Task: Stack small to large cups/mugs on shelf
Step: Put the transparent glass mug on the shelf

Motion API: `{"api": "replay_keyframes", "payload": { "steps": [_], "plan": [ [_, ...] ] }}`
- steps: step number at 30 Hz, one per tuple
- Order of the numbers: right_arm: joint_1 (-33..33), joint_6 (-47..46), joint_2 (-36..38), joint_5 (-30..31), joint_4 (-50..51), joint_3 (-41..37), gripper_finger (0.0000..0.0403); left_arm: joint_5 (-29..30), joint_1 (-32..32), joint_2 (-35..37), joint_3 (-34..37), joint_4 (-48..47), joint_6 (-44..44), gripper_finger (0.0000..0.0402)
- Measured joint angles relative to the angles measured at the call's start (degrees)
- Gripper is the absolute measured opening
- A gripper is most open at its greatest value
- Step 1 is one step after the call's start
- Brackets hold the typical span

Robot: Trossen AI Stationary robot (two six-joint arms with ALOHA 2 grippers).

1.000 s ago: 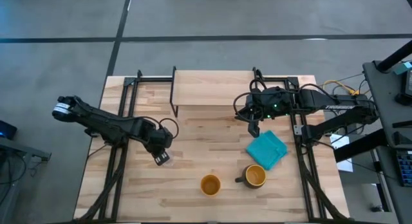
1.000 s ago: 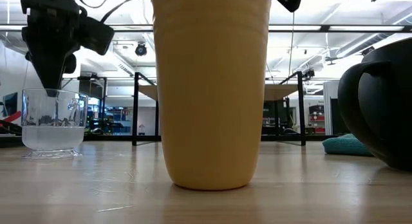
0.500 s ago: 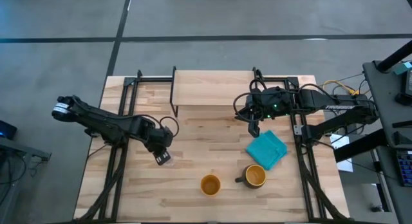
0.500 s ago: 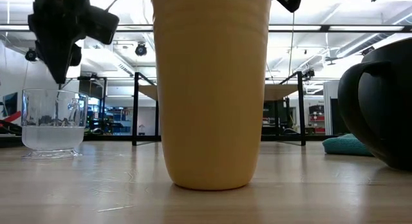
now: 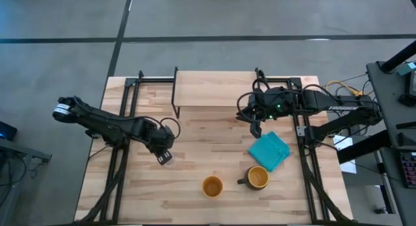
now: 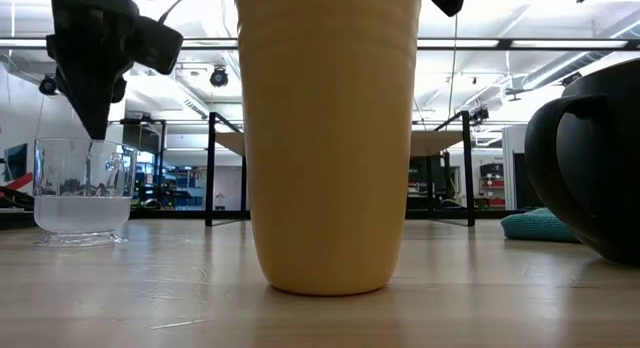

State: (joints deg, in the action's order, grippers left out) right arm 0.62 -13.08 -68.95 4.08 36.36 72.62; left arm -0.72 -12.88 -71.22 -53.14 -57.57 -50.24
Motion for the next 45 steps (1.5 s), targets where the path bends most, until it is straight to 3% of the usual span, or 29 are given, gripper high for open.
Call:
{"api": "replay_keyframes", "payload": {
  "steps": [28,34,39,45],
  "plan": [
    [0.0,0.0,0.0,0.0,-1.0,0.0,0.0068,-0.5,0.0,-8.2,0.0,0.0,6.1,0.0056],
    [0.0,0.0,0.0,0.0,-1.2,0.0,0.0068,-2.7,0.0,-9.3,-0.6,-0.5,8.4,0.0010],
    [0.0,0.0,0.0,0.0,-1.2,0.0,0.0068,-4.1,0.2,-7.5,-6.1,-6.0,9.3,0.0002],
    [0.0,0.1,0.0,0.5,-2.0,0.0,0.0068,-1.2,3.8,-6.3,-20.6,-18.0,12.1,0.0000]
  ]
}}
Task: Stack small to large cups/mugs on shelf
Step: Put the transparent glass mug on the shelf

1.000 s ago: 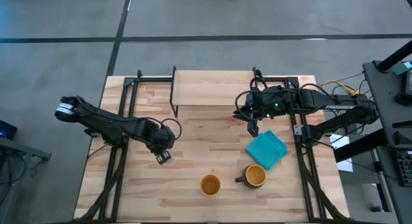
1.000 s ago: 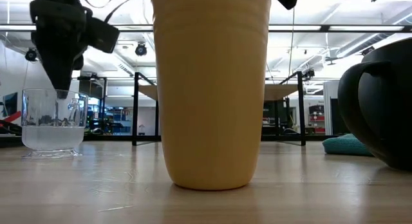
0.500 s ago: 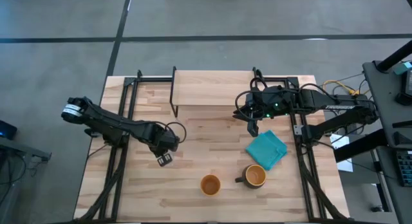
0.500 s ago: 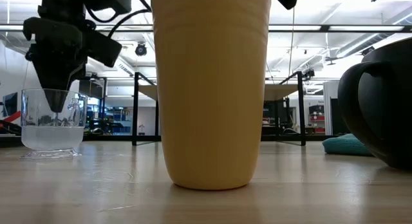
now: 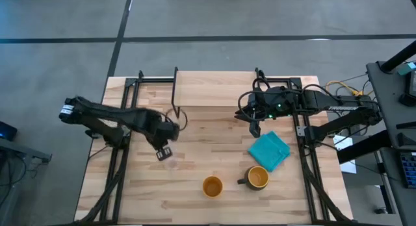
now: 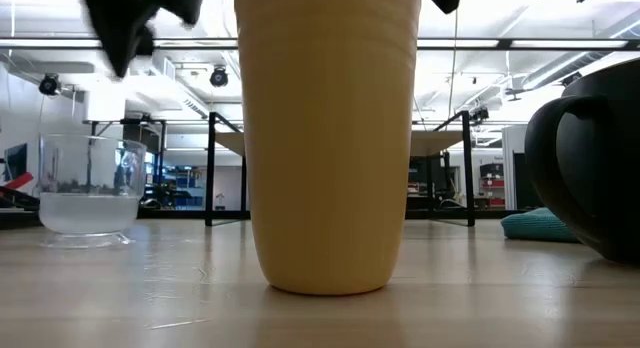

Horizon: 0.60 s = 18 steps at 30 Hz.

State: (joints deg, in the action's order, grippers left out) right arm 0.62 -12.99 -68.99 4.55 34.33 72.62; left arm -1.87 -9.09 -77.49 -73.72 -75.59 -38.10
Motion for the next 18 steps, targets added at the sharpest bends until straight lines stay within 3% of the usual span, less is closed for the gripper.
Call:
{"api": "replay_keyframes", "payload": {
  "steps": [4,7,18],
  "plan": [
    [0.0,0.6,0.0,0.1,-0.4,0.0,0.0068,3.7,3.5,-0.3,-9.1,-5.9,2.6,0.0000],
    [0.0,2.2,0.0,0.1,-0.4,0.0,0.0068,5.7,5.3,-0.3,-11.8,-7.4,2.9,0.0000],
    [0.0,4.0,0.0,0.1,-0.3,0.0,0.0068,-2.3,5.6,-1.6,-3.3,-7.3,4.5,0.0000]
  ]
}}
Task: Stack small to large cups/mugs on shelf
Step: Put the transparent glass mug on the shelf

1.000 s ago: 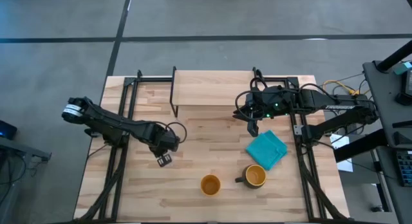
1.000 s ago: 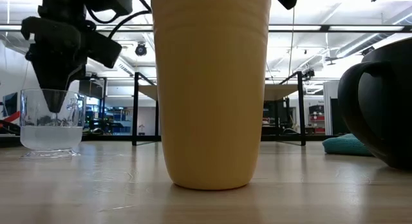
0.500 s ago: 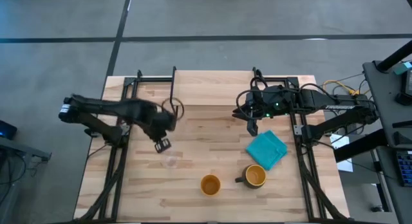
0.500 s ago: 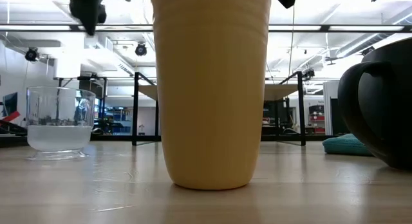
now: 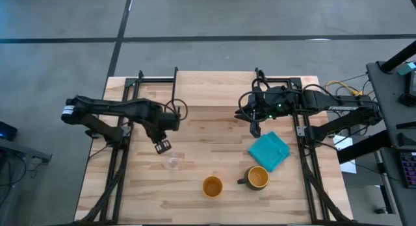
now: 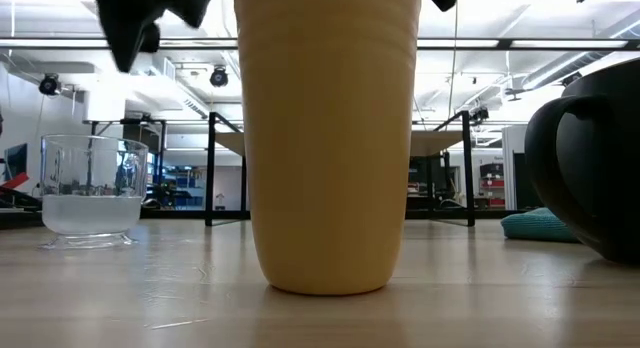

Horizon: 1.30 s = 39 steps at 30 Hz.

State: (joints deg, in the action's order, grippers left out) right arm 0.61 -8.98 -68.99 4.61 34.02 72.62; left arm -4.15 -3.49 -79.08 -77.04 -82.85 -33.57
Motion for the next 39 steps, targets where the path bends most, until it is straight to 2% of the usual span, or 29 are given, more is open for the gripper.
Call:
{"api": "replay_keyframes", "payload": {
  "steps": [3,7,14,17,22,32,39],
  "plan": [
    [0.0,0.2,0.0,0.0,0.0,0.0,0.0068,-0.9,0.0,-0.1,3.8,0.0,0.1,0.0001],
    [0.0,0.2,0.0,0.0,0.0,0.0,0.0068,-5.8,0.2,-0.2,8.8,2.0,2.5,0.0022],
    [0.0,0.0,0.0,0.0,0.0,0.0,0.0068,-5.8,0.2,-0.2,13.0,3.3,2.5,0.0085],
    [0.0,0.0,0.0,0.0,0.0,0.0,0.0068,-6.1,0.0,-0.2,13.1,8.3,1.0,0.0099],
    [0.0,0.0,0.0,0.0,0.2,0.0,0.0068,-8.3,-0.4,-0.2,13.0,19.6,-0.6,0.0102],
    [0.0,0.0,0.0,0.0,0.8,0.0,0.0068,-7.4,-0.5,-0.4,14.9,19.7,-0.6,0.0102],
    [0.0,0.0,0.0,0.0,2.3,-0.1,0.0068,-7.4,-1.2,-0.9,15.5,23.1,-0.6,0.0102]
  ]
}}
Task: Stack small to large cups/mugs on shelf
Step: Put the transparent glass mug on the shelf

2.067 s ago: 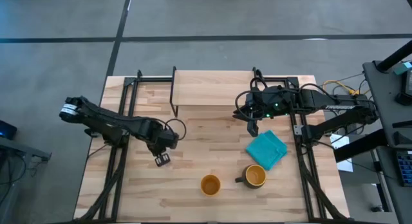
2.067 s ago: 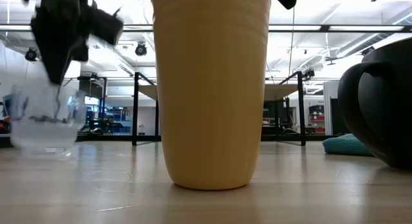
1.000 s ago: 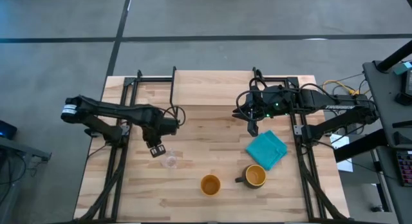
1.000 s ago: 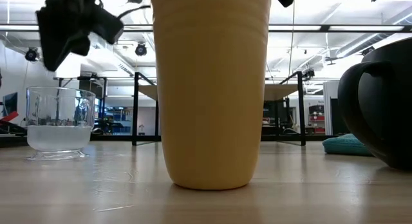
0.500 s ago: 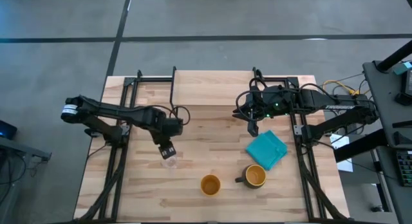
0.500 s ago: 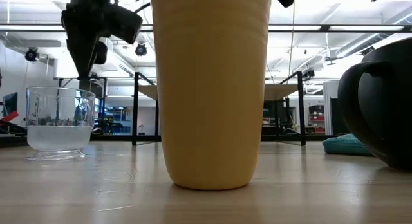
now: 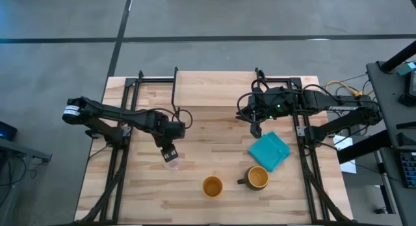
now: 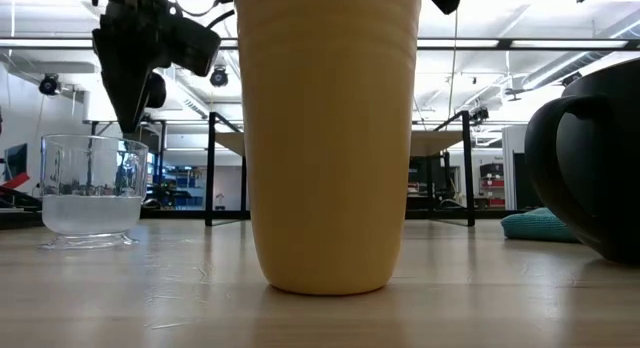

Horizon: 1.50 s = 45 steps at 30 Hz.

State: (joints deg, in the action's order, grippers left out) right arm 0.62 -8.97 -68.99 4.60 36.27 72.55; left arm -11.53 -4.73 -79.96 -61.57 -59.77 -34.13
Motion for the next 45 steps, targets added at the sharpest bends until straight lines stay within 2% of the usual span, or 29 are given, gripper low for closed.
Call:
{"api": "replay_keyframes", "payload": {
  "steps": [19,30,34,40,45],
  "plan": [
    [0.0,0.0,0.0,0.0,-0.1,-0.1,0.0068,1.4,-1.6,-4.0,3.0,0.4,3.1,0.0102],
    [0.0,0.0,0.0,0.0,-0.1,-0.1,0.0068,2.8,-1.7,-4.3,4.1,4.8,3.4,0.0101],
    [0.0,0.0,0.0,0.0,-0.1,-0.2,0.0068,3.1,-1.7,-4.4,4.1,4.8,3.4,0.0080],
    [0.0,0.0,0.0,0.0,-0.1,-0.1,0.0068,3.1,-1.7,-4.4,4.1,4.8,3.5,0.0013],
    [0.0,0.0,0.0,0.0,-0.2,-0.1,0.0068,3.5,-1.7,-4.4,4.1,4.9,3.5,0.0002]
  ]
}}
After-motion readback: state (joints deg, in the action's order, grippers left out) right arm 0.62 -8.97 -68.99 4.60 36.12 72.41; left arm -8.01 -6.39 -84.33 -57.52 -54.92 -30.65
